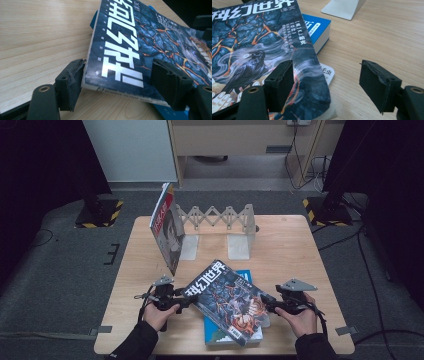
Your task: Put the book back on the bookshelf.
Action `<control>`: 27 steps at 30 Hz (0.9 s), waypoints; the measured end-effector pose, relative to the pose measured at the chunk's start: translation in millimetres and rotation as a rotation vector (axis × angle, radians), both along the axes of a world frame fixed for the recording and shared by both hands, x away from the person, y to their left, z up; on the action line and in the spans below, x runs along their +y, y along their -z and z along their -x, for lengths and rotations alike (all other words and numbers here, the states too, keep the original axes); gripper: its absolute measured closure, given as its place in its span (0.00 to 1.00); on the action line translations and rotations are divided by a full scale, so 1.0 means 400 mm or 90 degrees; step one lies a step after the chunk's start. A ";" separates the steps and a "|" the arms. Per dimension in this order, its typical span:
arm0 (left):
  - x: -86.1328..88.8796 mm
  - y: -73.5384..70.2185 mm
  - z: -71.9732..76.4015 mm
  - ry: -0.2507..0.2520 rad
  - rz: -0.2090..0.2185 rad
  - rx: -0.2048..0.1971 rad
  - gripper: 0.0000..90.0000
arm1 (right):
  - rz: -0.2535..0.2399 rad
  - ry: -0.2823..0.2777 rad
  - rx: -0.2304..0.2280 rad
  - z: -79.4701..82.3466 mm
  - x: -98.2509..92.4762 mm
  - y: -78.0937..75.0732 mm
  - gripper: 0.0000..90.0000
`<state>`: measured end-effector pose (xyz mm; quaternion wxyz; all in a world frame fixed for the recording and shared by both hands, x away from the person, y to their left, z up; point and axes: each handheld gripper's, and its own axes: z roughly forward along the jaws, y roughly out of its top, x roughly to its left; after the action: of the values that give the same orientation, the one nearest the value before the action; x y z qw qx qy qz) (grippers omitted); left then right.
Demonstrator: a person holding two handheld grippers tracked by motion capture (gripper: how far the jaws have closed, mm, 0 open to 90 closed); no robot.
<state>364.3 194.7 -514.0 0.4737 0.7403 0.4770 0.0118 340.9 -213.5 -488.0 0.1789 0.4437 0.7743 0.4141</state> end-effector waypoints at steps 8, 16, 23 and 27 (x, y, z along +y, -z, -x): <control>-0.001 0.021 -0.025 0.009 0.042 0.033 0.23 | 0.007 -0.005 0.016 -0.004 0.005 0.013 0.30; 0.003 -0.019 -0.011 -0.009 0.055 0.041 0.43 | 0.001 -0.001 0.020 -0.007 0.005 0.022 0.29; 0.007 -0.038 0.018 0.003 0.065 0.065 0.50 | 0.014 0.005 0.016 -0.006 0.001 0.025 0.29; 0.000 -0.017 0.017 0.011 0.049 0.078 0.44 | 0.012 0.005 0.013 -0.006 0.000 0.025 0.29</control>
<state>357.5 194.7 -507.2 0.4723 0.7249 0.4983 -0.0561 343.3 -213.7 -497.9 0.1767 0.4496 0.7782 0.4013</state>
